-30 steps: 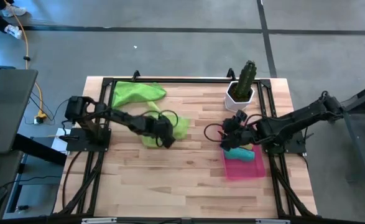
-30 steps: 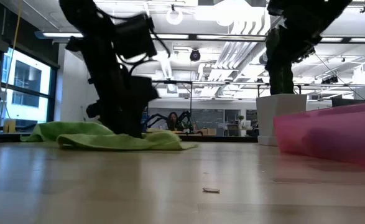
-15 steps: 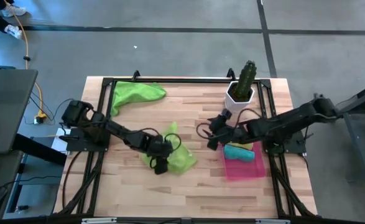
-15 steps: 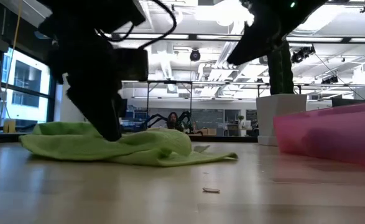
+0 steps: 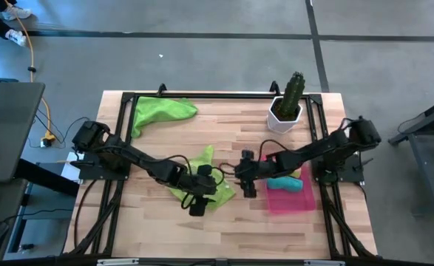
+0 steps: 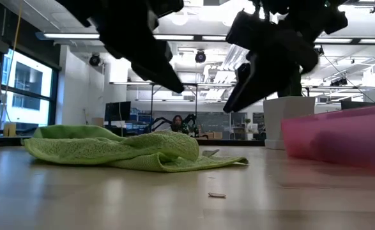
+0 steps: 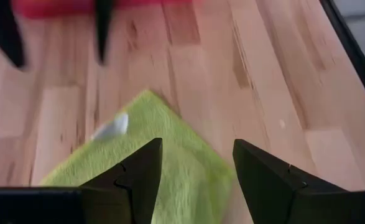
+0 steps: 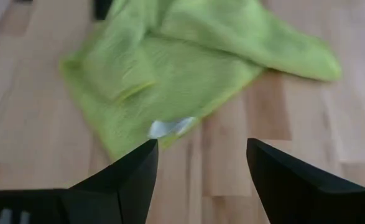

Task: Roll microfiber towels into tight, uniform cylinder then place into a basket
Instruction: Fold the bottom light green microfiber towel

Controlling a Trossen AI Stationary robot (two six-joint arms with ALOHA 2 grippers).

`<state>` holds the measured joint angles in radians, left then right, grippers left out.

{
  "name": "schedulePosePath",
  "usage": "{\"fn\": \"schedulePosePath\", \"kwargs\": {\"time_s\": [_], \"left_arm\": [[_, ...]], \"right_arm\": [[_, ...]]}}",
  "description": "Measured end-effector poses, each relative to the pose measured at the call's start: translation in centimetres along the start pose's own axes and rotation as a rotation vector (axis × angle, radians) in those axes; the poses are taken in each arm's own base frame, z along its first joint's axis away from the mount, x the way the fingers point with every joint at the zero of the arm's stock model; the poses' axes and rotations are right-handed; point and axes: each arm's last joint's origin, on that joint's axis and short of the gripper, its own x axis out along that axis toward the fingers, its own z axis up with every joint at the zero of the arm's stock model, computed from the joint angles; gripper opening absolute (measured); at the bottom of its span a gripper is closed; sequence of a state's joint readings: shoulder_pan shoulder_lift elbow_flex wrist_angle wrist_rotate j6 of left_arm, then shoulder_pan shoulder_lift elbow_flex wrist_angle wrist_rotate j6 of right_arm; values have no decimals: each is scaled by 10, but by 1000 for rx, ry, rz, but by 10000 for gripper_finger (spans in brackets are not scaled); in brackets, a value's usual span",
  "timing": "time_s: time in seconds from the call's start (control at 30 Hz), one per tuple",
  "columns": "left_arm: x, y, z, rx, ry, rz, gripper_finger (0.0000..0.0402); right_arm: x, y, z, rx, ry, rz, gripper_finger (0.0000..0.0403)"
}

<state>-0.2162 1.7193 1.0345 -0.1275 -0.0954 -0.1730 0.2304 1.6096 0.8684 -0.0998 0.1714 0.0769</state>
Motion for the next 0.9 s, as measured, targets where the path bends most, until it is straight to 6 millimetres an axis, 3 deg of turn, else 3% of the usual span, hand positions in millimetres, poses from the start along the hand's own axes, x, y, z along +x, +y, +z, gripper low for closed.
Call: {"fn": "schedulePosePath", "kwargs": {"time_s": [0.33,0.6,0.73,0.9], "left_arm": [[-1,-28,-5,-95,-31,24,188],[-7,-55,-12,-71,-58,54,188],[-9,-64,-14,-72,-83,95,188],[-12,-75,-16,-88,-117,98,188]], "right_arm": [[44,29,-23,-269,64,131,206],[54,41,-28,-293,49,138,186],[55,42,-28,-296,37,118,148],[55,43,-29,-291,46,128,68]]}}
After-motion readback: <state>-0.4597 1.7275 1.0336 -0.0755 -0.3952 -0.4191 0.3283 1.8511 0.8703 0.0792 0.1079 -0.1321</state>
